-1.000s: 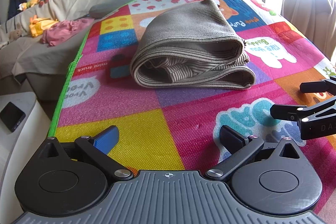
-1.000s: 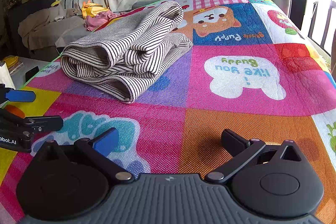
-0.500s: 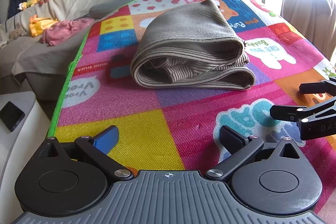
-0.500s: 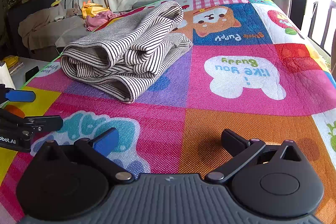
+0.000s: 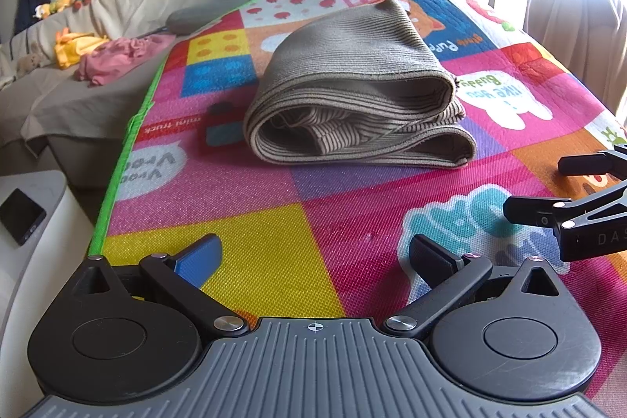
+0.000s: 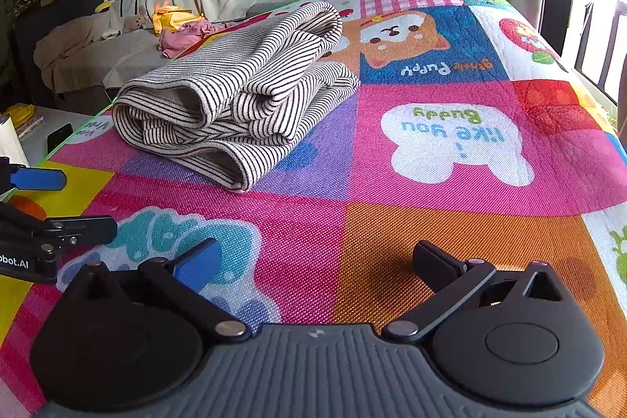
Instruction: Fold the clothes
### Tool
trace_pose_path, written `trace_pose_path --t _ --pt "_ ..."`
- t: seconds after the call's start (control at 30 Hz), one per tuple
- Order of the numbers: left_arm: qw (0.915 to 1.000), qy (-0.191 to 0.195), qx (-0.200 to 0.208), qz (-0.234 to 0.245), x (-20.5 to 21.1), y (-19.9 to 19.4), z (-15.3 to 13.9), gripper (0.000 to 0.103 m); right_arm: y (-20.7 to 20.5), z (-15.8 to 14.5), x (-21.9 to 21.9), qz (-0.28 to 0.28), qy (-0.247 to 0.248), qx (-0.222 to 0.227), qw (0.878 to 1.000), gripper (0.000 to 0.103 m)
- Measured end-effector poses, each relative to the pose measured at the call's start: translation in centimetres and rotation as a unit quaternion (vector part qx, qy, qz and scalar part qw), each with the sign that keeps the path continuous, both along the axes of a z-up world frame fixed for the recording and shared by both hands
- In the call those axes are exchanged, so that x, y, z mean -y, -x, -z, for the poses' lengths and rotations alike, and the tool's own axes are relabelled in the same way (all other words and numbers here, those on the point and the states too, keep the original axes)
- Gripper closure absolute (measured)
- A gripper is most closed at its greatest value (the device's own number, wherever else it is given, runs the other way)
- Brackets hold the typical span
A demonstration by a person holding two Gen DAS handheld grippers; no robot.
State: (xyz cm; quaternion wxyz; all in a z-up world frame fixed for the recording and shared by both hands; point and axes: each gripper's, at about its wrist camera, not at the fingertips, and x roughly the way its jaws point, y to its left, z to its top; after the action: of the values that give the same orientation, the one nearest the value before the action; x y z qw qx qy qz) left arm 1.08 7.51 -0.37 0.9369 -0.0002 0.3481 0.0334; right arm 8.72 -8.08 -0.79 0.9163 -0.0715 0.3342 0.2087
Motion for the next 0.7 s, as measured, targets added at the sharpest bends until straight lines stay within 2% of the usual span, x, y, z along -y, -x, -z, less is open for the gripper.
trace_pose_path --t 0.7 --pt "0.9999 0.001 -0.010 0.002 -0.23 -0.24 -0.09 0.000 0.00 0.00 -0.01 0.000 0.000 0.000 1.000 0.000"
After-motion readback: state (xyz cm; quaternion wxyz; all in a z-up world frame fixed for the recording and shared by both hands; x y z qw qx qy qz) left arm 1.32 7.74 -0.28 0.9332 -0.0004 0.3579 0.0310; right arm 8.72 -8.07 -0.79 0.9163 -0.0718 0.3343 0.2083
